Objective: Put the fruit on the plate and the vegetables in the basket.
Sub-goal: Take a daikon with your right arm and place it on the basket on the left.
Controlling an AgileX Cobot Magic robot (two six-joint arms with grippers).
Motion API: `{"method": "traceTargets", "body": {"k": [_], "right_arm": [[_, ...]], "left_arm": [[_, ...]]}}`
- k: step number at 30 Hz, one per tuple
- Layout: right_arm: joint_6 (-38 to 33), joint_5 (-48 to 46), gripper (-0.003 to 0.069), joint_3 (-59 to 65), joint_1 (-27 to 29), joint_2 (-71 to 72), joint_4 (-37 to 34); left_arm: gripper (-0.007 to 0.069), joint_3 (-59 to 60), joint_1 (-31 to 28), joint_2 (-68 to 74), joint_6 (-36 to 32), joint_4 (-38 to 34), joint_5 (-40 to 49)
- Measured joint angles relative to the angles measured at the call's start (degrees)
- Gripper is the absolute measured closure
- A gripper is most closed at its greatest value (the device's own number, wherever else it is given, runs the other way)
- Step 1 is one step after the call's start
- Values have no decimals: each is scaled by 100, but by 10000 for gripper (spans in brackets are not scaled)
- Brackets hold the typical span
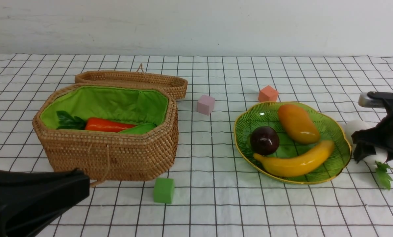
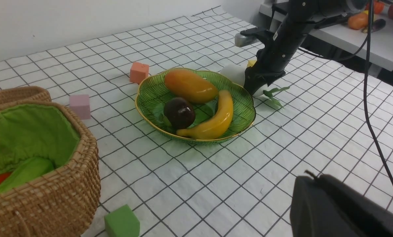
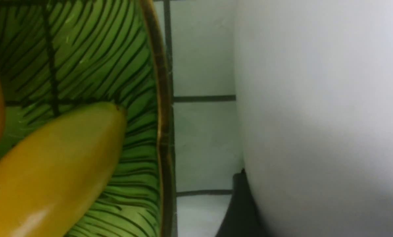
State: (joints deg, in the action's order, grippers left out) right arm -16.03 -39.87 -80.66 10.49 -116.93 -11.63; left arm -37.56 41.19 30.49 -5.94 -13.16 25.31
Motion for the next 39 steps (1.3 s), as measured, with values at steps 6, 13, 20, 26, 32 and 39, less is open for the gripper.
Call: {"method": "traceTargets", "body": {"k": [6, 13, 20, 26, 32, 39], "right_arm": [[0, -260, 139, -4, 0, 76, -27], [403, -1261, 139, 40, 0, 1133, -184], [-607, -1316, 139, -129, -803, 2359, -1347], [-2263, -735, 139, -903, -2658, 2091, -2607], [-3479, 417, 139, -1909, -3985, 1069, -3293], [-4316, 1269, 139, -3184, -4817, -486, -3554]], "left_arm": [[634, 0, 0, 0, 0, 0, 0], [634, 0, 0, 0, 17, 309, 7], [634, 0, 0, 0, 1042, 1674, 29], [634, -19, 0, 0, 3523, 3784, 487], [636, -25, 0, 0, 5270, 5120, 1063], [634, -25, 0, 0, 5598, 5383, 1152]]}}
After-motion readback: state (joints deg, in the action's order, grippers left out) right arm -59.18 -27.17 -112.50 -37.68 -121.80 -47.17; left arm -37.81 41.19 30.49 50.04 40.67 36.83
